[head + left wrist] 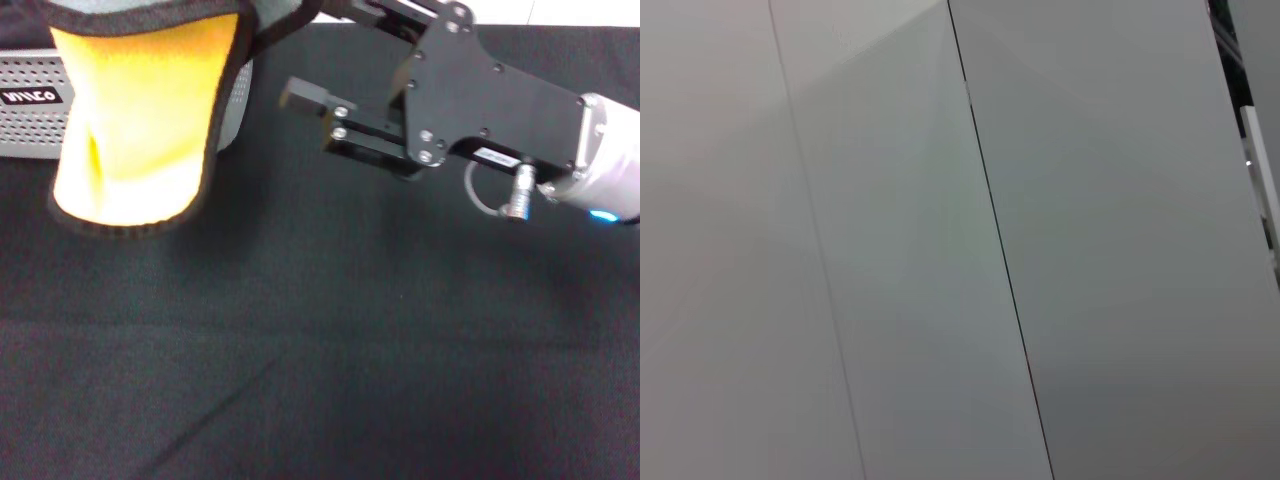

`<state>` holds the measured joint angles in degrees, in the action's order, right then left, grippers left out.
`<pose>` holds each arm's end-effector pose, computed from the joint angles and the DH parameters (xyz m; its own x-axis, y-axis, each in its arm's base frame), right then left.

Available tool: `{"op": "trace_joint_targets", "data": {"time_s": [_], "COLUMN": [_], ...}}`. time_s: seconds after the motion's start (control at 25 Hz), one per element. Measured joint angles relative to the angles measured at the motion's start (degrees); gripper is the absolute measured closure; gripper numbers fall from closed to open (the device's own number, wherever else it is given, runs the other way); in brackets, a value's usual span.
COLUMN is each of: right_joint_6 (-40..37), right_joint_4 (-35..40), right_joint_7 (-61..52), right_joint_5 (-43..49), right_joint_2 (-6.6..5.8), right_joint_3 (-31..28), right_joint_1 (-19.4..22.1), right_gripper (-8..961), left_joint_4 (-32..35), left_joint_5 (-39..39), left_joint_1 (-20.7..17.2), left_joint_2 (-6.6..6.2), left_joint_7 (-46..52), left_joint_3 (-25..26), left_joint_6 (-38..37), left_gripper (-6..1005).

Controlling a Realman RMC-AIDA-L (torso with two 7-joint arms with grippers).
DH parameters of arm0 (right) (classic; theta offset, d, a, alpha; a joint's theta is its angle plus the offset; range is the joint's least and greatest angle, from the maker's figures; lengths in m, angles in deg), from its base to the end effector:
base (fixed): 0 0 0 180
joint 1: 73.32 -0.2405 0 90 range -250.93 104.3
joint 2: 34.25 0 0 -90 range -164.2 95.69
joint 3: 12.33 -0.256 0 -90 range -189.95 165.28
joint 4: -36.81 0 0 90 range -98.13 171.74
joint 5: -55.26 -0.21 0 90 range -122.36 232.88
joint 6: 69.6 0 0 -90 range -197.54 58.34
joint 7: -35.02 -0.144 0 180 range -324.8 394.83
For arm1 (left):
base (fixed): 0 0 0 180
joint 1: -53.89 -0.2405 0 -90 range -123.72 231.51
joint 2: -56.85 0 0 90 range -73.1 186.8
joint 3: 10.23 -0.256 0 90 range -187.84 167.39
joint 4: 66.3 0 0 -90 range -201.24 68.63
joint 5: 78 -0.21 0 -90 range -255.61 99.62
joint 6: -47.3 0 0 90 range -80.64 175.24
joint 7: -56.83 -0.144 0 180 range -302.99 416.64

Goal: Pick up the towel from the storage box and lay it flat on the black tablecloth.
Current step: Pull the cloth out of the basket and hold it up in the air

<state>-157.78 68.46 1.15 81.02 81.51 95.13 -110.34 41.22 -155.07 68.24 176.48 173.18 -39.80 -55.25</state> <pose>0.1059 0.3227 -0.0346 0.3928 0.3617 -0.8455 0.0731 -0.9288 -0.3633 -0.1305 0.2384 0.2183 0.7381 -0.2112 0.6408 0.2399 -0.8055 -0.5419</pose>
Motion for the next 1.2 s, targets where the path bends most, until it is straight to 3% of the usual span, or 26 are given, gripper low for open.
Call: {"op": "trace_joint_targets", "data": {"time_s": [0.48, 0.6, 1.04, 1.2], "right_joint_6": [0.53, 0.33, 0.11, 0.26], "right_joint_4": [0.94, 0.96, 1.12, 1.13], "right_joint_7": [0.01, 0.11, 1.48, 1.70], "right_joint_5": [-0.27, -0.40, -0.52, -0.53], "right_joint_2": [0.38, 0.37, 0.40, 0.42], "right_joint_3": [-0.38, -0.71, -2.07, -2.09], "right_joint_1": [-1.98, -1.70, -1.34, -1.55], "right_gripper": [408, 643, 705, 836], "left_joint_4": [-5.29, -5.83, -6.02, -6.07], "left_joint_5": [-2.12, -2.28, -3.62, -3.67], "left_joint_1": [0.76, 0.78, 1.20, 1.29], "left_joint_2": [0.07, 0.08, 0.06, 0.06], "left_joint_7": [-2.79, -3.20, -3.58, -3.93], "left_joint_3": [-2.24, -2.25, -2.24, -2.72], "left_joint_6": [0.12, 0.22, 0.22, 0.16], "left_gripper": [987, 987, 986, 987]}}
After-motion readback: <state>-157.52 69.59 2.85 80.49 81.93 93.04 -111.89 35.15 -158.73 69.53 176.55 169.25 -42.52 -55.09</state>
